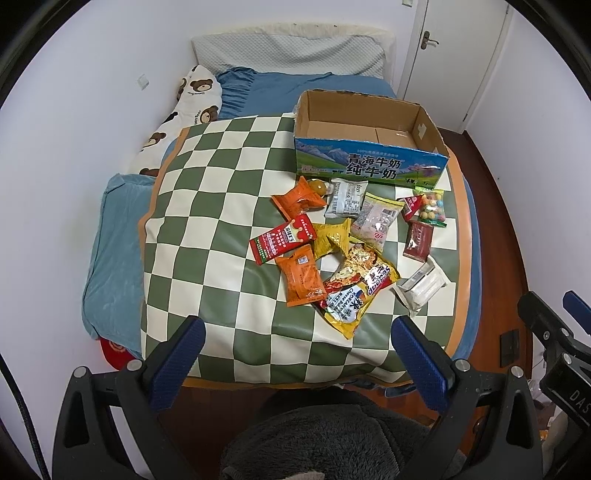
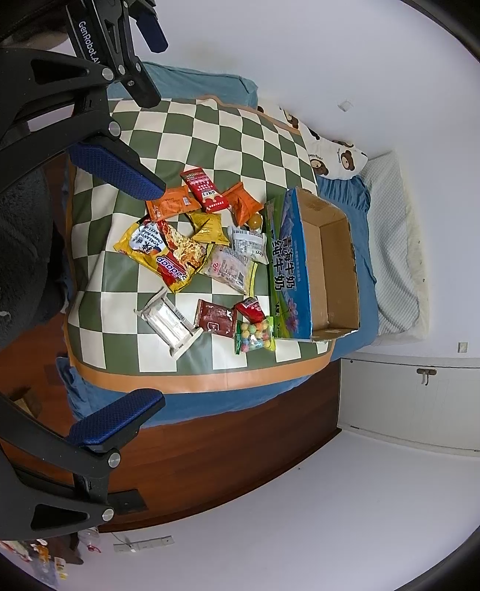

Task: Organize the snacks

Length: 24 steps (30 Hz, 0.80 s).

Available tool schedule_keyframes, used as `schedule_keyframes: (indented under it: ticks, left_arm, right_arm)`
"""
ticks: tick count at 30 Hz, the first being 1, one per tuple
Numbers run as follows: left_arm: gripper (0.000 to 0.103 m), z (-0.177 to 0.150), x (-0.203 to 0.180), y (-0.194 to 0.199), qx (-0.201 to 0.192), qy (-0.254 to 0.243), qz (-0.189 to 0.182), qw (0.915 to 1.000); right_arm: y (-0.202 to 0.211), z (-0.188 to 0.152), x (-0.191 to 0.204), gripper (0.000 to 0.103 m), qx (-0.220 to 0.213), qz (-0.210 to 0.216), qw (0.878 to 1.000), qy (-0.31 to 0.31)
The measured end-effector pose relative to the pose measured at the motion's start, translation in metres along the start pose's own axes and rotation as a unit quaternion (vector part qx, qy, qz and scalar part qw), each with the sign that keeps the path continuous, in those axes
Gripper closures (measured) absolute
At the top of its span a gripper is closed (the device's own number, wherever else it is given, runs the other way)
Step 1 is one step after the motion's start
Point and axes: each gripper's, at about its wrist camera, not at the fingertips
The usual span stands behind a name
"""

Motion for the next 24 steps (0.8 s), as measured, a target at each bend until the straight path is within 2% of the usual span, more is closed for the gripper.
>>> schedule_keyframes:
  ticks: [8,13,24]
  left_arm:
    - [0.0,0.003,0.004,0.003,0.001,0.001,0.0,1.0]
    - [0.0,-0.009,0.018,0.018,-0.002,-0.001,0.001,1.0]
    - [0.0,-0.01,0.017,0.016,-0.003,-0.001,0.001,1.0]
  right_arm:
    - [0.0,-0.003,0.001,0.0,0.005,0.006,1.0,0.002]
    - [-0.001,-0.005,0.0,0.0,0.006,0.009,1.0,0.003]
    - [0.0,-0.006,0.001,0.0,0.005,0.008,1.0,0.002]
Point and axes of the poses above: each gripper's, at about its wrist camera, not at the fingertips, and y roughly against the way its jaws point, x to its left, z to its top, and after that the axes turned 8 degrees about -y, right-handed
